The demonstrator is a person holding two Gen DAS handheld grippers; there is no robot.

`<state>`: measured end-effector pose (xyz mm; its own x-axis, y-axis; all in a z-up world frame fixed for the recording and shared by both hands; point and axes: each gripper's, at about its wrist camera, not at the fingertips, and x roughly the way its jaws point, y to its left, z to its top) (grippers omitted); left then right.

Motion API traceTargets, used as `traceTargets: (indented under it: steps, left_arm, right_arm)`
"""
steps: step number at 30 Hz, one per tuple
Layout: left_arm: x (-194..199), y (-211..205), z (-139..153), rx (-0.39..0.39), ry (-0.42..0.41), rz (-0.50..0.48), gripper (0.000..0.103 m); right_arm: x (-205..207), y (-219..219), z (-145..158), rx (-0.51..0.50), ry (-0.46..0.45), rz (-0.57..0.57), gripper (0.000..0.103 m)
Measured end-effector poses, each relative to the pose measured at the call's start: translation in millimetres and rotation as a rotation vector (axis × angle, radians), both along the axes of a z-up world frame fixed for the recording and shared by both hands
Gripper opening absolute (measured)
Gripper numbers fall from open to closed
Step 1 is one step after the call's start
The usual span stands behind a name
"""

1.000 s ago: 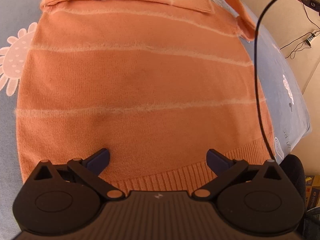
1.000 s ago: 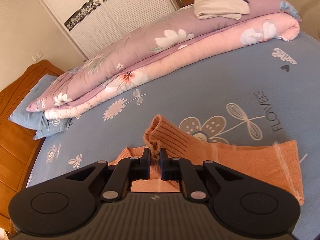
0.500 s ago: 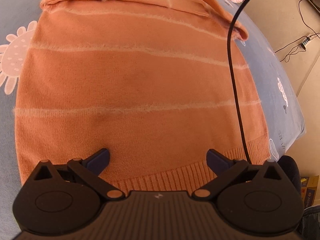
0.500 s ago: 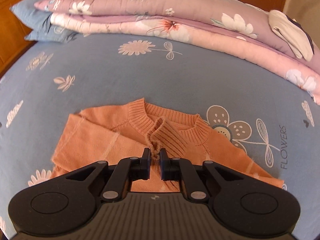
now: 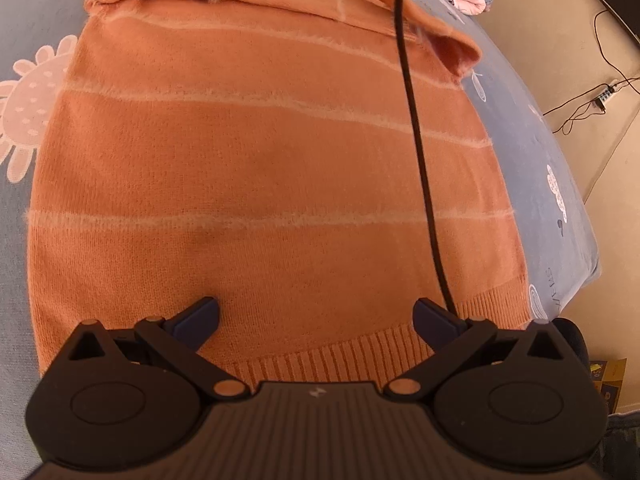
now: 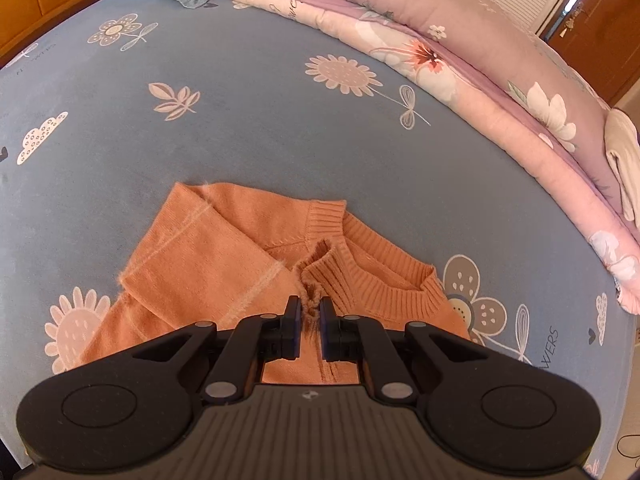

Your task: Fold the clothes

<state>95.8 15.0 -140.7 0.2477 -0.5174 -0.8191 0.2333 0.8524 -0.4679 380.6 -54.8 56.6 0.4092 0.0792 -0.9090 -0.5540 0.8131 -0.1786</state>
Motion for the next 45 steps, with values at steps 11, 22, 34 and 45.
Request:
traceTargets:
  steps: [11, 22, 34, 45]
  left_arm:
    - [-2.7, 7.6, -2.8, -0.043, -0.004, 0.011, 0.102]
    - [-0.3, 9.6, -4.6, -0.064, 0.000, 0.010, 0.102]
    - [8.8, 1.9, -4.0, -0.007, 0.000, -0.051, 0.102]
    - [11.6, -9.4, 5.7, 0.096, 0.017, -0.109, 0.102]
  right_arm:
    - [-3.4, 57.6, -54.5, -0.053, 0.048, 0.055, 0.011]
    - [-6.5, 92.8, -115.4, -0.053, 0.135, 0.070, 0.016]
    - [-33.2, -11.9, -17.7, 0.057, 0.032, 0.092, 0.038]
    - [-54.7, -281.7, -59.2, 0.120, 0.010, -0.409, 0.037]
